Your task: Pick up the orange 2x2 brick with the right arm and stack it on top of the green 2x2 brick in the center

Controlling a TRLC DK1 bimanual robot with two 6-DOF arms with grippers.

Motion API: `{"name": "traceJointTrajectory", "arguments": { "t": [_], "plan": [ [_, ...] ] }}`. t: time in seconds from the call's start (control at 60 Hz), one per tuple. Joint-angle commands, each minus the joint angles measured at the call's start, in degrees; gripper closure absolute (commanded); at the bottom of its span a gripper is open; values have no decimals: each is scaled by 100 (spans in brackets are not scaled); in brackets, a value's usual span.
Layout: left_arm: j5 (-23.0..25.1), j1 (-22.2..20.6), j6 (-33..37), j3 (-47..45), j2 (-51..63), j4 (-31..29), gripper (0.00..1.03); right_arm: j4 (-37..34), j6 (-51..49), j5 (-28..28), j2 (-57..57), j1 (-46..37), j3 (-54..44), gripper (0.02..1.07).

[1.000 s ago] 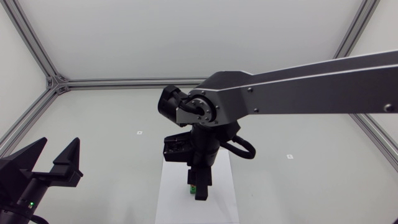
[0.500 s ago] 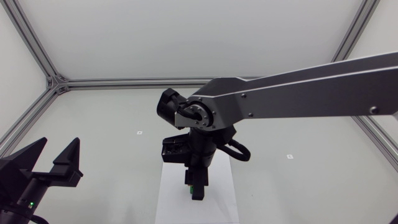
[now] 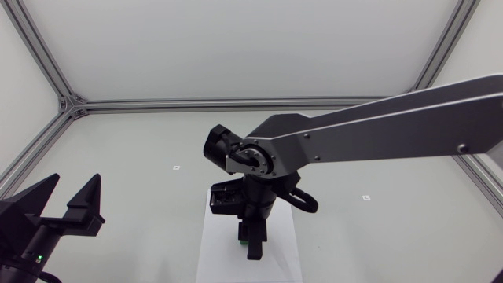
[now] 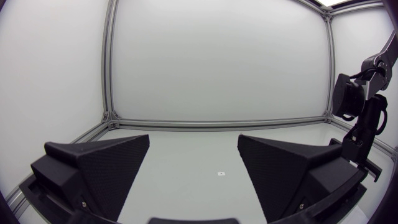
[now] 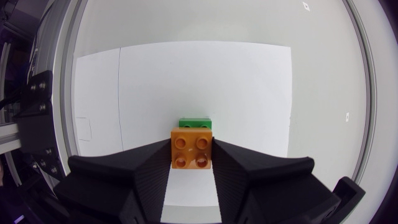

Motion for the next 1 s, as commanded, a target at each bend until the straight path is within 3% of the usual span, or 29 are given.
{"name": "traceJointTrajectory", "arguments": {
  "t": [0.0, 0.983],
  "plan": [
    [23, 22, 75, -235, -45, -87, 4, 51, -115, 27, 71, 83, -163, 102],
    [23, 22, 75, -235, -45, -87, 4, 324, -194, 71, 132, 22, -268, 102]
  ]
}}
